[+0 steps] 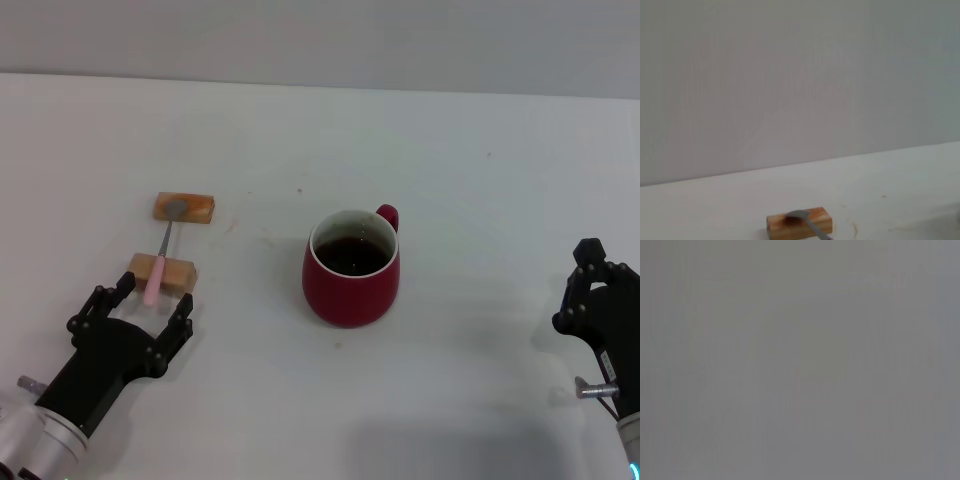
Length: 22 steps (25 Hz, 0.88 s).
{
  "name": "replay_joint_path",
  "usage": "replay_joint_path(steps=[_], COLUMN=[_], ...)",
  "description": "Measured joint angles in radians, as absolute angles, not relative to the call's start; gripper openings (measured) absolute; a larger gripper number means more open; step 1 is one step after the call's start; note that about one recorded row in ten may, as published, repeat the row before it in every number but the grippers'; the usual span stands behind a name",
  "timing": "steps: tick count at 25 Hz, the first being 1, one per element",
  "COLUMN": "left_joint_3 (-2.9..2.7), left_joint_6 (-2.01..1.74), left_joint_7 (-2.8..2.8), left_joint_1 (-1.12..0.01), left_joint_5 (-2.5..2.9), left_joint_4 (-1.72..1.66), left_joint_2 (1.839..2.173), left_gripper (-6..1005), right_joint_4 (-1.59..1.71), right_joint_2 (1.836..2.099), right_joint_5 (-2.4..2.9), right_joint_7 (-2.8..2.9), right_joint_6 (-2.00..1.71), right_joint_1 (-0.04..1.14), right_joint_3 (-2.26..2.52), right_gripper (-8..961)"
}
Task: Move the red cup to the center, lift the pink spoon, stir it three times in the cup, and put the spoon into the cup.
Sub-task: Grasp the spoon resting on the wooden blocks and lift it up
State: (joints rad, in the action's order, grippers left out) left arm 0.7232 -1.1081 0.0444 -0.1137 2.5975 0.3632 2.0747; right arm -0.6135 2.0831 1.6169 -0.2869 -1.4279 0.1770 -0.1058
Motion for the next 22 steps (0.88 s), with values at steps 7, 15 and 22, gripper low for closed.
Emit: replay_joint_path(steps=[7, 15, 22], left_joint_3=[0.723, 0.726, 0.728], left_joint_6=[-1.112, -1.11, -1.068], left_joint_7=[0.037, 0.039, 0.047], left_joint_1=[-0.108, -0.112, -0.124], left_joint_5=[2.597, 2.597, 2.597], left_joint_4=[0.37, 0.366, 0.361], left_joint_2=[2.074, 2.074, 2.073], left_gripper=[742, 598, 587], right_joint_4=[-0.614, -0.614, -0.618], right_joint_2=[2.083, 2.083, 2.083], right_joint_5=[1.617, 1.617, 1.617], right_joint_7=[-0.287, -0.287, -0.287], right_joint_6=[-1.426, -1.425, -1.425], right_joint_1=[0.178, 0.178, 0.176], right_joint_3=[-0.106, -0.106, -0.106], right_gripper=[-1, -1, 0])
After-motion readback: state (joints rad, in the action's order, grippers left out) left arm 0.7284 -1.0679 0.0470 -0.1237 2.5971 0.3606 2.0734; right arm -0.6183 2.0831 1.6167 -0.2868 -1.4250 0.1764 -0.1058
